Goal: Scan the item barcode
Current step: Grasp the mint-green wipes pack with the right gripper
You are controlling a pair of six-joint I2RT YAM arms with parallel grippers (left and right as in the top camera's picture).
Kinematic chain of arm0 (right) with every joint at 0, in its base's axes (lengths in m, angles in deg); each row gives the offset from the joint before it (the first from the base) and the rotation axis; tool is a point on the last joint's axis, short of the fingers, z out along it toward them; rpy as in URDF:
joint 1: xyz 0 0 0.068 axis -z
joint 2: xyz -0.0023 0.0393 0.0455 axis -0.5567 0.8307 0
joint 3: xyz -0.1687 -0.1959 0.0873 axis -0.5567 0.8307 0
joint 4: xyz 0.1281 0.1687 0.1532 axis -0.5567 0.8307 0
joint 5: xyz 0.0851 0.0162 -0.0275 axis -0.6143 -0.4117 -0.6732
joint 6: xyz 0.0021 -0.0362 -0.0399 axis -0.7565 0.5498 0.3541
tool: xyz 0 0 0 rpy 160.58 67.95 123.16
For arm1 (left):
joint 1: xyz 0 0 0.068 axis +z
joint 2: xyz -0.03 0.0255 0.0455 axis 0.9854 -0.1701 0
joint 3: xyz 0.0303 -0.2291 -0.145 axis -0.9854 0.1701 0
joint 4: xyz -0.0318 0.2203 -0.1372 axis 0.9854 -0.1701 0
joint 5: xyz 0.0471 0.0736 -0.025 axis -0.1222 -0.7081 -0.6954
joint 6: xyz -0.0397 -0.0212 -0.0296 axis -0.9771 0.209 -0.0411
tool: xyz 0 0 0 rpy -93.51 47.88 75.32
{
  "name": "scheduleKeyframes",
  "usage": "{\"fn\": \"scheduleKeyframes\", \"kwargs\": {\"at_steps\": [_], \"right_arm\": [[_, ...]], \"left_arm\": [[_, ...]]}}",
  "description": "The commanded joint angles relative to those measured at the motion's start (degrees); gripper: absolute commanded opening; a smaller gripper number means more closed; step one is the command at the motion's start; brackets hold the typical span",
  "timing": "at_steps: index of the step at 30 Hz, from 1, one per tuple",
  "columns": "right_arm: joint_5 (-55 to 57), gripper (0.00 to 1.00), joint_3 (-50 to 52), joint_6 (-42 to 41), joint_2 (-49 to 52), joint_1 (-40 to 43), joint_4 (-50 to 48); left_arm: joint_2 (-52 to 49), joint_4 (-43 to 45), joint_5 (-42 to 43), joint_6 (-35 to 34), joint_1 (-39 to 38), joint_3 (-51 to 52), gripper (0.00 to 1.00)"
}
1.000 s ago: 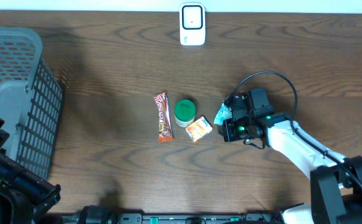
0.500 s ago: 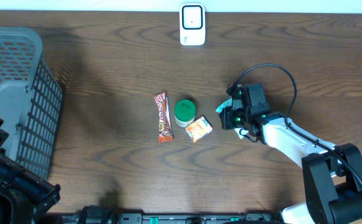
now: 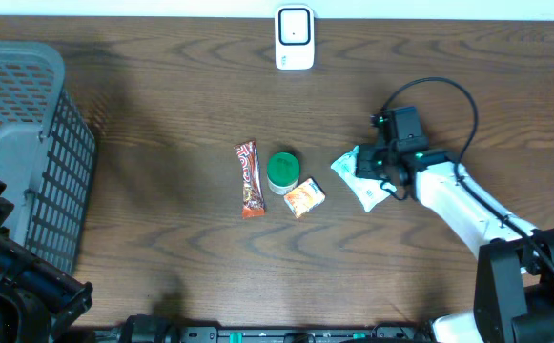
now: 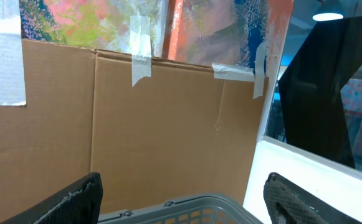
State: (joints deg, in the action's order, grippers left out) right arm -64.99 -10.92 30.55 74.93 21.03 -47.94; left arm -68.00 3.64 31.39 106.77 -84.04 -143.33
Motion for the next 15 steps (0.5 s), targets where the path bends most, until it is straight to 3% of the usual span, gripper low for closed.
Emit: {"fn": "scheduleKeyframes", "kwargs": {"at_steps": [1,6,15], "right_arm": [[8.41,0.01,-0.76,-0.68,-0.94,3.69,2.34],[8.44,0.01,-0.76,0.57,-0.55,8.17,4.17],[7.23,0.01,-0.76,1.01,4.44,8.04,4.28]], "left_arm": [[0.55,-0.24,0.7,-1.84,0.31,0.17,0.83],[1.03,-1.4,0.92,-4.17,0.28,0.22,0.83],[2.51,-1.62,0.92,-4.17,0.28,0.22,0.83]]}}
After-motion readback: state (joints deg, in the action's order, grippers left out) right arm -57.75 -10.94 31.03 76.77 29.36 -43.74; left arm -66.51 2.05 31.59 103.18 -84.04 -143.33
